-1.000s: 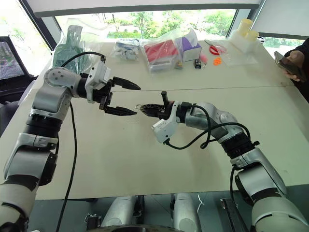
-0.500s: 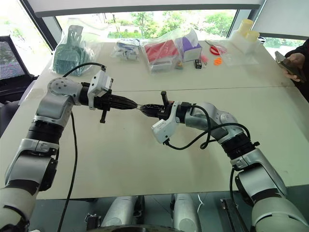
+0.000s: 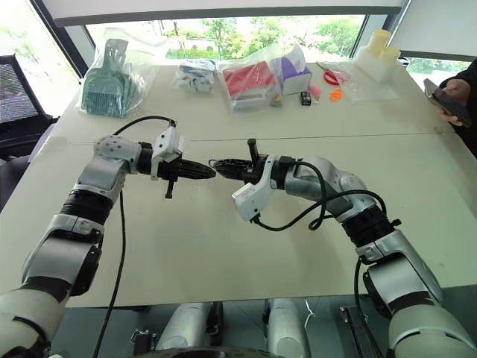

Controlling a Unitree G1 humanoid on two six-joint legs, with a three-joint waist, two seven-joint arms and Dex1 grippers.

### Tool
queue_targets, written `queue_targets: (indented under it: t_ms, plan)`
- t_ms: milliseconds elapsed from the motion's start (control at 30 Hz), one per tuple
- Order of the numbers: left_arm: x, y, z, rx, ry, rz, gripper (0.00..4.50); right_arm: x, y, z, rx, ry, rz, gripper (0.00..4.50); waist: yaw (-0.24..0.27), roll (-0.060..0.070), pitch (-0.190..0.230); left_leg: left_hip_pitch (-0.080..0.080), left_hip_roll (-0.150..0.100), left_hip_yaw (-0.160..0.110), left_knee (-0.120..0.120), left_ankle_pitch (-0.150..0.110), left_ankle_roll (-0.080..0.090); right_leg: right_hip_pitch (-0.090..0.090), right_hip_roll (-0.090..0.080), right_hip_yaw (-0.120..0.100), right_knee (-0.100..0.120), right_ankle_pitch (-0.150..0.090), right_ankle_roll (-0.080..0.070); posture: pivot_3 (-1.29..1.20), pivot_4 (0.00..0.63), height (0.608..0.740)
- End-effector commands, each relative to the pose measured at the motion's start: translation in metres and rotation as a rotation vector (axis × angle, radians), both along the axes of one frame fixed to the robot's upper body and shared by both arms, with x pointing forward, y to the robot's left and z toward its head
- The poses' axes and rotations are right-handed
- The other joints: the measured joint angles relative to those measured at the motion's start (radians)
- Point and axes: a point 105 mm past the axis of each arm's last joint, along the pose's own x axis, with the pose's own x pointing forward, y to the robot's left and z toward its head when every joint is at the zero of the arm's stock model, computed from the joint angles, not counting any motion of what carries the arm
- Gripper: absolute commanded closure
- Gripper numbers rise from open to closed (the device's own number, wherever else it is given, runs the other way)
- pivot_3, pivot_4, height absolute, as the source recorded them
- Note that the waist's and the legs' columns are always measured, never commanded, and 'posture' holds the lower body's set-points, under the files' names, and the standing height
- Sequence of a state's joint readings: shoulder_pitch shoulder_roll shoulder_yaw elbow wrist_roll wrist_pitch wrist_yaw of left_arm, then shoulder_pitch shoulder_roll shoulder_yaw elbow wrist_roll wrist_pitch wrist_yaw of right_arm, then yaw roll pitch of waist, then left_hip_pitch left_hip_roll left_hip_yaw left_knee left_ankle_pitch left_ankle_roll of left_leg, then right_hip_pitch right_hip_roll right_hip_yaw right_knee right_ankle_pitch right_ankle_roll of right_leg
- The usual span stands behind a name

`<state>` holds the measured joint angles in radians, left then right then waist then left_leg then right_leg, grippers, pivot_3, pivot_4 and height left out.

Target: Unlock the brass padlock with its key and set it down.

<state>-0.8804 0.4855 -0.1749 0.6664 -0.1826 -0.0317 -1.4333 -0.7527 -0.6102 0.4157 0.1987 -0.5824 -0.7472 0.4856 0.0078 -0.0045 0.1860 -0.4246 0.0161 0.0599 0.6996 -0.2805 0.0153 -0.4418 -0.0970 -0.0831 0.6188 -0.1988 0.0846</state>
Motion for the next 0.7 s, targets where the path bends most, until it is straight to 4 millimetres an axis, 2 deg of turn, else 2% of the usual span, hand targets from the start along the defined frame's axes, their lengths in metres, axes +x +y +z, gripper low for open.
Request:
queue_targets:
  t_ms: [33, 167, 533, 700]
  plan:
    - [0.008, -0.003, 0.021, -0.047, -0.069, 0.017, 4.43, -0.005, 0.001, 0.017, 0.052, -0.037, 0.020, 4.44, 0.002, 0.000, 0.000, 0.000, 0.000, 0.000, 0.000, 0.000, 0.000, 0.000, 0.000, 0.000, 0.000, 0.000, 0.000, 0.00, 0.150, 0.740]
    - [0.011, -0.004, 0.029, -0.106, -0.036, 0.031, 4.43, -0.007, 0.001, 0.015, 0.051, -0.027, 0.021, 4.44, 0.001, 0.000, 0.000, 0.000, 0.000, 0.000, 0.000, 0.000, 0.000, 0.000, 0.000, 0.000, 0.000, 0.000, 0.000, 0.00, 0.150, 0.740]
    - [0.008, 0.009, 0.018, -0.034, -0.047, 0.034, 4.43, -0.004, 0.001, 0.016, 0.048, -0.026, 0.014, 4.44, -0.001, 0.000, 0.000, 0.000, 0.000, 0.000, 0.000, 0.000, 0.000, 0.000, 0.000, 0.000, 0.000, 0.000, 0.000, 0.00, 0.150, 0.740]
    - [0.005, 0.018, 0.011, 0.021, -0.066, 0.040, 4.43, 0.001, -0.004, 0.007, 0.039, -0.003, -0.013, 4.44, -0.003, 0.000, 0.000, 0.000, 0.000, 0.000, 0.000, 0.000, 0.000, 0.000, 0.000, 0.000, 0.000, 0.000, 0.000, 0.00, 0.150, 0.740]
